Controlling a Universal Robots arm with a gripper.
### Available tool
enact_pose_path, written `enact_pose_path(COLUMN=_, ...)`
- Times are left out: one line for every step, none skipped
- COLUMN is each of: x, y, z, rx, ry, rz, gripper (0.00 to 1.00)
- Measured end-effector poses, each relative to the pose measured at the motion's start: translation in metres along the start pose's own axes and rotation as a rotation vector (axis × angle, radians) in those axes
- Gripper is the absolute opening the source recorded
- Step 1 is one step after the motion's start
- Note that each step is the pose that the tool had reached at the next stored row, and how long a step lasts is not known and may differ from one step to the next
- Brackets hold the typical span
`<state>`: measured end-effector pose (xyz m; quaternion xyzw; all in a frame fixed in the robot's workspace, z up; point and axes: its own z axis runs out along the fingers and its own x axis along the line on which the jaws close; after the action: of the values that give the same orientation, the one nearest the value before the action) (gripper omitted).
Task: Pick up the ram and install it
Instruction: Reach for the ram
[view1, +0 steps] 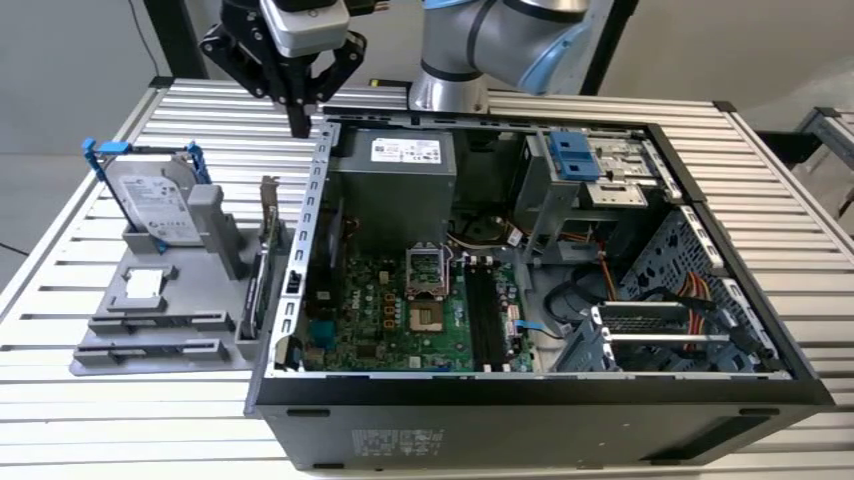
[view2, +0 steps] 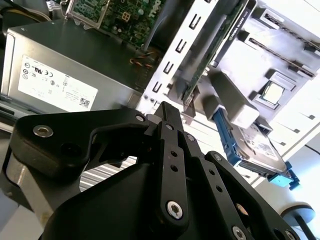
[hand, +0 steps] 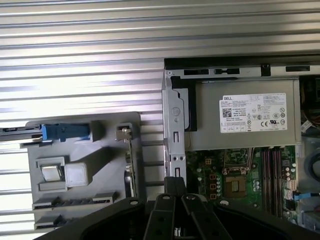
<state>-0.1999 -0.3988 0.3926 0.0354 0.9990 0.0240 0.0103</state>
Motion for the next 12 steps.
enact_pose_path(x=0.001, y=-0.0001, z=0.0, rx=0.0, ry=0.0, rz=0.0, gripper=0.0)
enact_pose_path(x=0.0019, y=-0.0001, z=0.0, rx=0.0, ry=0.0, rz=0.0, gripper=0.0)
enact_pose_path(x=0.003, y=-0.0002, z=-0.0001, rx=0.0001, ry=0.0, rz=0.0, gripper=0.0)
enact_pose_path(x=0.0039, y=-0.0003, z=-0.0001, rx=0.0, ry=0.0, rz=0.0, gripper=0.0)
enact_pose_path(x=0.0049, y=-0.0004, z=-0.0001, rx=0.0, ry=0.0, rz=0.0, gripper=0.0)
enact_pose_path(x=0.0059, y=-0.0004, z=-0.0001, rx=0.0, ry=0.0, rz=0.0, gripper=0.0)
enact_pose_path(x=0.0069, y=-0.0005, z=-0.0001, rx=-0.0001, ry=0.0, rz=0.0, gripper=0.0)
enact_pose_path(x=0.0078, y=-0.0006, z=-0.0002, rx=0.0, ry=0.0, rz=0.0, gripper=0.0)
enact_pose_path(x=0.0088, y=-0.0006, z=-0.0002, rx=0.0001, ry=0.0, rz=0.0, gripper=0.0)
enact_pose_path(x=0.0098, y=-0.0007, z=-0.0002, rx=0.0, ry=0.0, rz=0.0, gripper=0.0)
enact_pose_path(x=0.0108, y=-0.0008, z=-0.0002, rx=0.0, ry=0.0, rz=0.0, gripper=0.0)
enact_pose_path(x=0.0118, y=-0.0008, z=-0.0002, rx=0.0, ry=0.0, rz=0.0, gripper=0.0)
